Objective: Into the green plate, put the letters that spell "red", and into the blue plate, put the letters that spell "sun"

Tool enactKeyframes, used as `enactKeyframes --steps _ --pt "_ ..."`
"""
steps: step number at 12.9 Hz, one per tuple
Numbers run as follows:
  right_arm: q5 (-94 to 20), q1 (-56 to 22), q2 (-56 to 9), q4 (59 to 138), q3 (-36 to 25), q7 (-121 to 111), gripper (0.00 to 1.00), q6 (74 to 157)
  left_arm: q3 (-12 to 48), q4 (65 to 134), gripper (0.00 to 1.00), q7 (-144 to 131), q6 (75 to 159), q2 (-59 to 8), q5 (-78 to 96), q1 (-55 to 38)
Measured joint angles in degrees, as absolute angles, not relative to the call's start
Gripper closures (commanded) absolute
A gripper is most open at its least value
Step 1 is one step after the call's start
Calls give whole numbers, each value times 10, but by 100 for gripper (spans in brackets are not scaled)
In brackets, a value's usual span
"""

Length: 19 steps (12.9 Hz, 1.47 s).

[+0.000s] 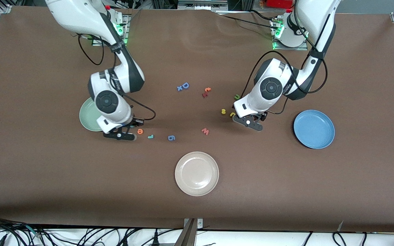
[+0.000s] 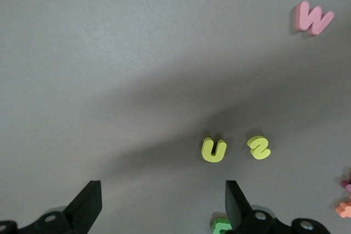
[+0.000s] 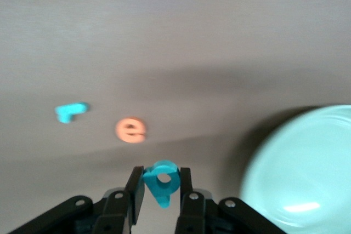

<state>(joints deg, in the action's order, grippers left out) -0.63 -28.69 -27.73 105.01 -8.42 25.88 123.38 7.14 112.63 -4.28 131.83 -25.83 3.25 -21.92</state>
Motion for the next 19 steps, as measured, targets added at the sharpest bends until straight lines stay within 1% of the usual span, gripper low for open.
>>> enactKeyframes --steps 1,3,6,7,8,10,11,12,13,16,19 --pt "-6 -287 -267 1054 -95 244 87 1213 71 1127 2 -47 1322 -266 32 -225" --pt "-6 -287 -248 1088 -113 232 87 1211 71 1128 4 -58 1349 -288 32 -236" --pt "-6 -287 -216 1190 -138 185 87 1282 71 1128 9 -76 1370 -312 32 -247" --pt "-6 -287 -209 1224 -147 166 87 1311 71 1128 15 -78 1376 -315 32 -249" --pt "-6 -286 -203 1250 -157 150 87 1332 71 1128 17 -78 1381 -317 32 -249" --pt "-6 -286 -199 1274 -169 135 87 1345 70 1128 17 -78 1385 -319 32 -249" --pt "-6 -287 -200 1280 -169 134 79 1345 70 1128 17 -78 1387 -320 32 -249" --pt "-6 -287 -201 1285 -169 134 48 1345 70 1128 17 -78 1392 -321 28 -249" --pt "-6 -287 -203 1287 -168 134 0 1345 70 1128 17 -78 1396 -324 21 -250" --pt "-6 -287 -206 1287 -168 134 0 1346 70 1128 15 -78 1400 -331 21 -251" --pt "-7 -287 -200 1272 -168 134 1 1344 69 1128 15 -79 1401 -334 21 -257"
